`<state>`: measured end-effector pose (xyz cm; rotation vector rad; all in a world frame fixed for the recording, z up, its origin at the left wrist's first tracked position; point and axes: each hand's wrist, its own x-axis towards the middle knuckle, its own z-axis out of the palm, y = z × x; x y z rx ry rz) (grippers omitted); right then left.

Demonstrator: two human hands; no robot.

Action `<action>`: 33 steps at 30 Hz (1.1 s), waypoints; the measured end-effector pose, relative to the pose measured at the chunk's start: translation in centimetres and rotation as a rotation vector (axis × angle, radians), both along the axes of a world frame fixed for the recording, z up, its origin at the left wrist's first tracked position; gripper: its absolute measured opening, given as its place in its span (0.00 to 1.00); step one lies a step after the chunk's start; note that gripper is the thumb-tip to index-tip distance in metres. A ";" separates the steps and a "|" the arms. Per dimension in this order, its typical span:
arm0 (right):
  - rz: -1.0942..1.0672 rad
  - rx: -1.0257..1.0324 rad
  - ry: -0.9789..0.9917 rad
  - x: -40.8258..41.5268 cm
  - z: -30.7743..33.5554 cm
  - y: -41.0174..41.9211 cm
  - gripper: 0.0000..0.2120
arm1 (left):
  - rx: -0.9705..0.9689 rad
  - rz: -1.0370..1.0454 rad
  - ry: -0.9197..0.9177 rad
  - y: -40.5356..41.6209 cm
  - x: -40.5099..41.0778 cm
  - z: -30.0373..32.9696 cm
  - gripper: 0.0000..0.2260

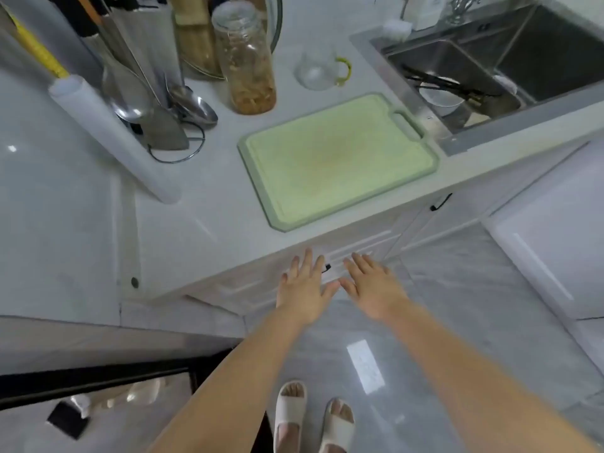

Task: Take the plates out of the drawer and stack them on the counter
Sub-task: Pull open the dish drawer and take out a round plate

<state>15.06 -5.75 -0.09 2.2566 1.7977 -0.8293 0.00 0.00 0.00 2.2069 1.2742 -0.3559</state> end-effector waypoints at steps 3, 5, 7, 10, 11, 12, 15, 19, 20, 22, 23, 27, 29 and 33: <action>0.034 0.007 -0.015 0.5 -1.7 1.6 0.29 | 0.063 0.005 0.014 1.1 0.3 -2.0 0.31; 0.062 0.041 -0.009 0.7 -2.6 2.6 0.29 | 0.071 0.021 0.002 1.6 0.1 -3.2 0.30; 0.117 0.100 -0.019 0.6 -3.3 3.2 0.30 | 0.081 0.020 -0.004 1.8 -0.1 -3.9 0.30; 0.164 0.154 -0.034 0.6 -3.8 4.3 0.29 | 0.100 0.005 -0.004 3.0 -0.4 -4.5 0.30; 0.162 0.157 -0.032 0.6 -4.0 4.8 0.29 | 0.107 0.004 -0.006 3.3 -0.3 -4.4 0.30; 0.156 0.155 -0.031 0.5 -4.0 5.2 0.28 | 0.109 0.008 -0.010 3.5 -0.2 -4.4 0.30; 0.136 0.197 -0.040 0.3 -4.0 6.0 0.25 | 0.123 0.055 -0.040 3.7 0.5 -4.3 0.29; 0.084 0.231 -0.118 -0.2 -3.8 6.3 0.19 | 0.137 0.102 -0.012 3.7 1.1 -4.1 0.27; 0.060 0.223 -0.130 -0.4 -3.7 6.5 0.19 | 0.132 0.113 -0.006 3.7 1.2 -4.1 0.26; 0.008 0.203 -0.123 -1.1 -3.7 6.9 0.19 | 0.110 0.136 -0.010 3.5 1.4 -3.9 0.27; -0.015 0.204 -0.110 -1.3 -3.7 6.9 0.19 | 0.102 0.149 -0.016 3.4 1.5 -3.8 0.27; -0.031 0.193 -0.102 -1.3 -3.7 6.8 0.19 | 0.077 0.203 -0.042 3.3 1.7 -3.5 0.26; -0.035 0.187 -0.093 -1.4 -3.8 6.7 0.20 | 0.068 0.212 -0.053 3.3 1.5 -3.5 0.26; -0.050 0.197 -0.078 -1.6 -3.9 6.1 0.21 | 0.060 0.225 -0.070 3.1 1.5 -3.3 0.27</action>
